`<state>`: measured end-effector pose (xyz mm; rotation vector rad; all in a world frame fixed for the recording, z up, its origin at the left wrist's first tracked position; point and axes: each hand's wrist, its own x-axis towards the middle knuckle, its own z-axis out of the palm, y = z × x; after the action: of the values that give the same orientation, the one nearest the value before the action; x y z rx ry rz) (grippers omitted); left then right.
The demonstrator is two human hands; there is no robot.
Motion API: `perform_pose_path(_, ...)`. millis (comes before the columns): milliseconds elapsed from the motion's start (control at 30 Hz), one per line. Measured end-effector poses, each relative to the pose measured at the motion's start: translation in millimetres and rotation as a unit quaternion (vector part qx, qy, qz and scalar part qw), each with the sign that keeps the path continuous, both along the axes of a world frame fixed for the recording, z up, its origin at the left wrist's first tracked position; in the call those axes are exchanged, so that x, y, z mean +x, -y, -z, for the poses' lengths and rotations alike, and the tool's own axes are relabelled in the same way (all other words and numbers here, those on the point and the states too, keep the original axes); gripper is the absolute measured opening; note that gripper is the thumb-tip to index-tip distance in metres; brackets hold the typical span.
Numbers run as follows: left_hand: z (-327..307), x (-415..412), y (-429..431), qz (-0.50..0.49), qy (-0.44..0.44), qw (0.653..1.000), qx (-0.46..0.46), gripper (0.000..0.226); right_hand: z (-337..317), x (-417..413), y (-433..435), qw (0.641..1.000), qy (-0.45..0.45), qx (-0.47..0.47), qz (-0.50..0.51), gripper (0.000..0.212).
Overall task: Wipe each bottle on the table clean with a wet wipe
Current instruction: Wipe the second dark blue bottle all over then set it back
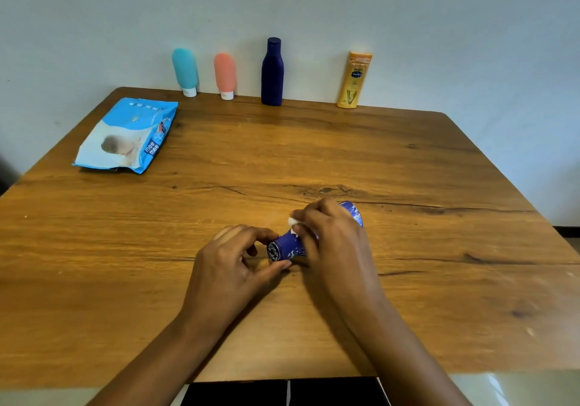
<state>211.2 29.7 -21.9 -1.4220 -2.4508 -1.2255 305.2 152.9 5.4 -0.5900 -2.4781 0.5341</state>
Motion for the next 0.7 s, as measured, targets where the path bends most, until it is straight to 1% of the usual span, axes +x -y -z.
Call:
perform_pose_path(133, 0, 0, 1, 0.002, 0.003, 1.000, 0.003, 0.050, 1, 4, 19, 0.999, 0.020, -0.006, -0.046, 0.018)
perform_pose_path(167, -1, 0, 1, -0.001, 0.008, 1.000, -0.002, 0.051, 2, 6, 14, 0.999, 0.019, -0.017, -0.035, 0.019)
perform_pose_path(233, -2, 0, 1, -0.009, 0.018, 1.000, -0.012, 0.050, 4, 10, -5, 0.999, 0.022, -0.037, 0.018, 0.021)
perform_pose_path(300, -2, 0, -1, -0.013, 0.031, 0.999, -0.018, 0.048, 5, 13, -14, 0.998, 0.019, -0.028, 0.057, 0.023)
perform_pose_path(367, 0, -1, 0, -0.019, 0.051, 0.998, -0.026, 0.046, 5, 12, 2, 0.999, 0.014, -0.008, 0.033, 0.024)
perform_pose_path(433, 1, -2, 1, -0.020, 0.060, 0.998, -0.032, 0.045, 7, 14, 24, 0.999, 0.046, 0.025, -0.007, 0.034)
perform_pose_path(467, 1, -2, 1, -0.019, 0.060, 0.997, -0.033, 0.045, 10, 16, 27, 0.998, 0.058, 0.032, -0.014, 0.040)
perform_pose_path(500, 1, -2, 1, -0.020, 0.063, 0.997, -0.033, 0.044, 11, 17, 21, 0.998, 0.056, 0.036, -0.011, 0.041)
perform_pose_path(567, 1, -2, -1, -0.030, 0.071, 0.996, -0.036, 0.043, 12, 17, -4, 0.998, 0.044, 0.036, 0.033, 0.033)
perform_pose_path(633, 2, -3, -2, -0.033, 0.078, 0.996, -0.033, 0.043, 10, 16, -25, 0.995, 0.050, 0.016, 0.090, 0.028)
perform_pose_path(700, 3, -3, -2, -0.035, 0.088, 0.995, -0.030, 0.042, 8, 11, -25, 0.993, 0.066, 0.032, 0.093, 0.029)
